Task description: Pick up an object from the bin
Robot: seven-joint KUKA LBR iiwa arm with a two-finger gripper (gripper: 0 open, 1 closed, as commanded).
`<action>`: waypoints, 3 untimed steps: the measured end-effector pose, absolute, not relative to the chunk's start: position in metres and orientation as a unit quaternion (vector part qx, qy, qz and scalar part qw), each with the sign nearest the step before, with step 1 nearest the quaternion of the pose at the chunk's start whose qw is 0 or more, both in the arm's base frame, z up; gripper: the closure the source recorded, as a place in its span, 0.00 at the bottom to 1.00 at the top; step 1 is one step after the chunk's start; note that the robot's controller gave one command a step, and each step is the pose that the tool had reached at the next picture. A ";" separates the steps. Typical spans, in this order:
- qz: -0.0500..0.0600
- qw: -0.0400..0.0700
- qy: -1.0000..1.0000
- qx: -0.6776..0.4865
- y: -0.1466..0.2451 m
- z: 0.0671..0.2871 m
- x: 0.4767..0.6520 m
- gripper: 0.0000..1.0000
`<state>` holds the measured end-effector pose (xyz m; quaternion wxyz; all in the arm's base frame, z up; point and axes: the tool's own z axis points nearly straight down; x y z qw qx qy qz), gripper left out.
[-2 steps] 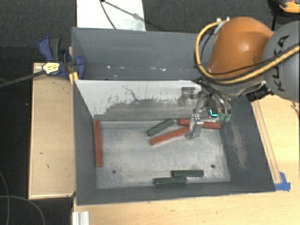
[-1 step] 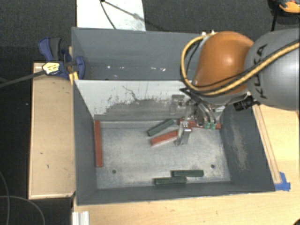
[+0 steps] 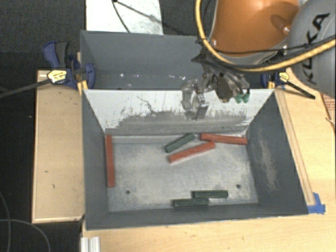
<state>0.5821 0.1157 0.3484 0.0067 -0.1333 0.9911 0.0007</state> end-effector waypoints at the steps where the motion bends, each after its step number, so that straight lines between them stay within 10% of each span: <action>1: 0.001 0.004 0.991 -0.133 0.115 0.346 0.581 1.00; 2: 0.001 0.002 0.989 -0.147 0.113 0.346 0.580 1.00; 3: 0.001 0.004 0.986 -0.166 0.139 0.212 0.574 0.00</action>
Offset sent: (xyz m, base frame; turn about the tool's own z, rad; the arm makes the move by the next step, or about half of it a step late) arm -0.0156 -0.0281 0.0293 -0.3571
